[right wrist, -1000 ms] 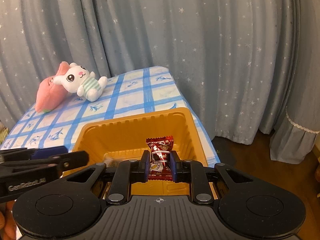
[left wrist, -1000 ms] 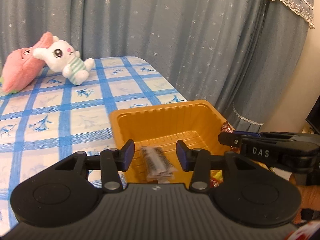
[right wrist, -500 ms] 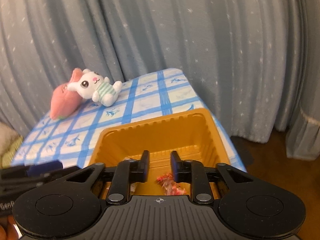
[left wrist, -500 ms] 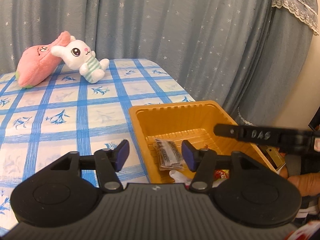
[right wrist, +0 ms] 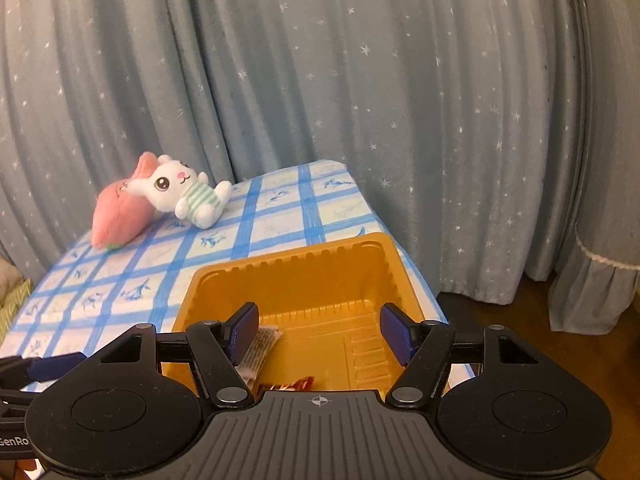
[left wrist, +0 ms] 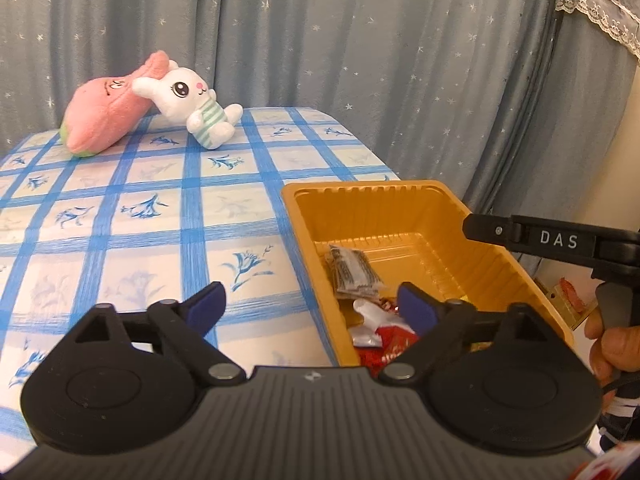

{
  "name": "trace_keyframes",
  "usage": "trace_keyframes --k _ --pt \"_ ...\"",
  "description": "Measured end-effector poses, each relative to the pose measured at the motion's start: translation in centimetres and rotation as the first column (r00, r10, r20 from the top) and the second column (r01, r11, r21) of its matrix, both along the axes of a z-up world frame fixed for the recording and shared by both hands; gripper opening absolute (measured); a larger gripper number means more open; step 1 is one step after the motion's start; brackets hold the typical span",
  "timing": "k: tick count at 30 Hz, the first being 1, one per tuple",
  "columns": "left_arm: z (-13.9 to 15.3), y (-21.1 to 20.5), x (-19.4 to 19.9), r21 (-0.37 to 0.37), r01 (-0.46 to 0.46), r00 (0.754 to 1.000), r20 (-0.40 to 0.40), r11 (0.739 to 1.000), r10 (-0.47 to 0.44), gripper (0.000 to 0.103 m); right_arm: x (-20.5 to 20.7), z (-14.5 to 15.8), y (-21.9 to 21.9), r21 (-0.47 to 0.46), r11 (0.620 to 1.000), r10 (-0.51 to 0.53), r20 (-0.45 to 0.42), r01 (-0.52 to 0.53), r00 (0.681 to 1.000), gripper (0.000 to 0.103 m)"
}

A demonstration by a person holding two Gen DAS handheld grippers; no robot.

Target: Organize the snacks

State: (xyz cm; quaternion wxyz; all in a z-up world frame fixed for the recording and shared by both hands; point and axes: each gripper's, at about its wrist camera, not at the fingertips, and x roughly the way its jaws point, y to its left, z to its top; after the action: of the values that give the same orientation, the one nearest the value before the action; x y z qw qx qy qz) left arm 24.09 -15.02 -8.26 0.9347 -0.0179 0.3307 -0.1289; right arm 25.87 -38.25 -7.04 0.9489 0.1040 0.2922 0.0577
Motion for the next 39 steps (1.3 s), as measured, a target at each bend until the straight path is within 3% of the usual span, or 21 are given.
trace_keyframes --k 4,9,26,39 --pt "0.2 0.4 -1.7 0.011 -0.009 1.000 -0.007 1.000 0.009 0.099 -1.8 0.2 0.7 -0.024 1.000 -0.016 0.000 0.016 1.000 0.069" --pt "0.4 1.0 -4.0 0.015 -0.028 1.000 -0.013 1.000 0.028 0.103 -5.2 0.1 1.4 -0.018 0.999 -0.040 -0.003 0.040 0.999 0.082" --pt "3.0 3.3 -13.4 0.012 -0.132 0.989 -0.071 0.991 0.132 0.103 -14.4 2.6 1.8 0.009 0.999 -0.049 -0.154 0.051 0.987 0.087" --pt "6.2 4.4 -19.4 0.005 -0.190 0.979 -0.076 0.982 0.189 0.103 -20.2 5.5 4.6 -0.074 0.997 0.007 -0.157 -0.019 0.988 0.087"
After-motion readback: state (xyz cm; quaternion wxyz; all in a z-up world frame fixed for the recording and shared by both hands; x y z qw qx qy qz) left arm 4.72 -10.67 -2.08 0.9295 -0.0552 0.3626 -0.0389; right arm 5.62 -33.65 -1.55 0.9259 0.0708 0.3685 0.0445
